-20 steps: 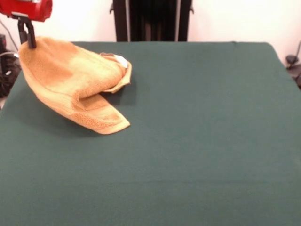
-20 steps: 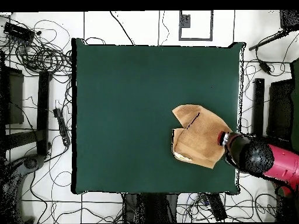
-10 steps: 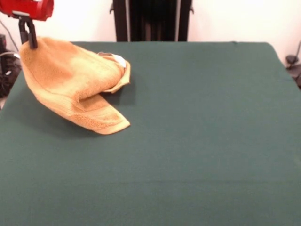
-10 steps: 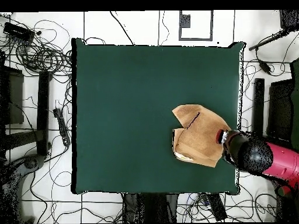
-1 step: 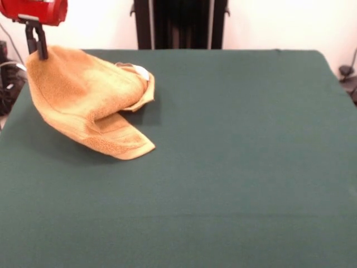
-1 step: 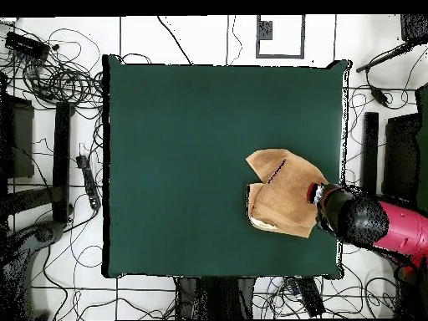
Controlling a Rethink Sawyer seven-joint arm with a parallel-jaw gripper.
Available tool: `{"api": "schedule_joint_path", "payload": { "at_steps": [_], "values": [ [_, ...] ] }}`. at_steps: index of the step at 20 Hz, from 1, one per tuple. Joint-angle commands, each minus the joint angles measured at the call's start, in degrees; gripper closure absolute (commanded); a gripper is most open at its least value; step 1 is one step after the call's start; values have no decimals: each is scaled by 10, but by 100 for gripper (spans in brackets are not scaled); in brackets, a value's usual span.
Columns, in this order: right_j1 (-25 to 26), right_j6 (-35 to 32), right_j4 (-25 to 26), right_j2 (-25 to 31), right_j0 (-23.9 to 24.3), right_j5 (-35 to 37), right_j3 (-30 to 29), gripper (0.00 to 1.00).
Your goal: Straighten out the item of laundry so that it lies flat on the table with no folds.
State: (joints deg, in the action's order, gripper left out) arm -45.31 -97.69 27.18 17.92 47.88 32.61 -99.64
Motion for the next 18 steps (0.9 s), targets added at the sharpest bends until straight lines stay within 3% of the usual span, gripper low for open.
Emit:
{"api": "schedule_joint_path", "payload": {
  "at_steps": [1,5,14,18],
  "values": [
    [-8,28,-8,53,-33,26,-17,100],
    [-10,6,-7,42,-64,39,-12,100],
    [17,49,0,44,-112,115,30,100],
    [20,30,18,26,-132,94,27,100]
  ]
}}
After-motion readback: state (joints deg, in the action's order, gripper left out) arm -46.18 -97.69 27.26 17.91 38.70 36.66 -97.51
